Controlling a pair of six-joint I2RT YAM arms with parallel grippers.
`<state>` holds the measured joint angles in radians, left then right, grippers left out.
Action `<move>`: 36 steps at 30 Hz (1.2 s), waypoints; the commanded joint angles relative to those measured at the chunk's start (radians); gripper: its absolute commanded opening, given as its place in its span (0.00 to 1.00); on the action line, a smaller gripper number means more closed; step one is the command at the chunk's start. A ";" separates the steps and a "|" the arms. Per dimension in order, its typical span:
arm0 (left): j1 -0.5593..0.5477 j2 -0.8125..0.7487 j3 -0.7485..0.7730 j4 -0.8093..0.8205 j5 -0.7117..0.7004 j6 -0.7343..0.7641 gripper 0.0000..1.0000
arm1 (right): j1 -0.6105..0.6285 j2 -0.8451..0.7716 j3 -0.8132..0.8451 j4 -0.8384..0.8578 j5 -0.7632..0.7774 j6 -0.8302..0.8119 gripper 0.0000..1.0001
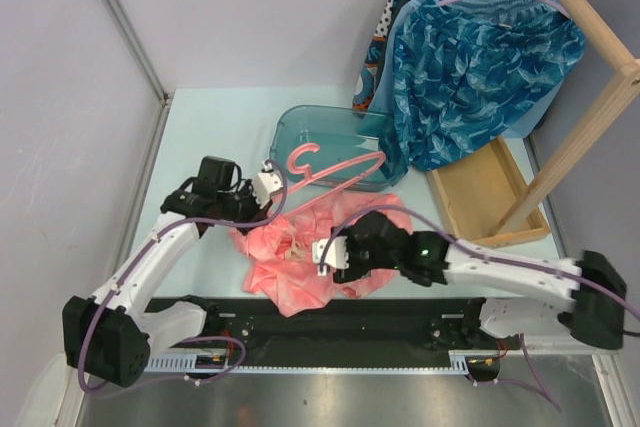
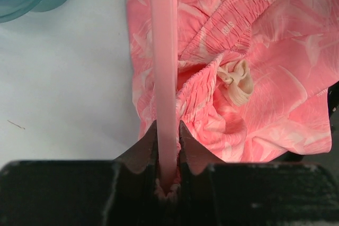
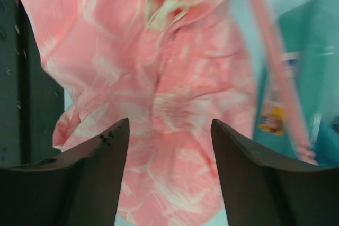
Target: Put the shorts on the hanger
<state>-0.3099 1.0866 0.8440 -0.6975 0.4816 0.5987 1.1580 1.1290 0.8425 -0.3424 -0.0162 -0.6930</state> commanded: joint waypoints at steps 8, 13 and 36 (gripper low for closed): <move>0.025 -0.022 0.049 0.001 0.077 -0.045 0.00 | -0.046 0.301 -0.154 0.528 0.125 -0.111 0.56; 0.025 -0.037 0.047 -0.007 0.080 -0.043 0.00 | -0.096 0.380 -0.155 0.576 0.119 -0.140 0.50; 0.028 0.036 0.081 -0.005 0.087 -0.043 0.00 | -0.336 0.259 -0.141 0.387 -0.278 -0.129 0.79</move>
<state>-0.2913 1.1149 0.8623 -0.7200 0.5354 0.5743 0.8089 1.3876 0.6777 0.0711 -0.1932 -0.8082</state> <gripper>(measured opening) 0.170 0.754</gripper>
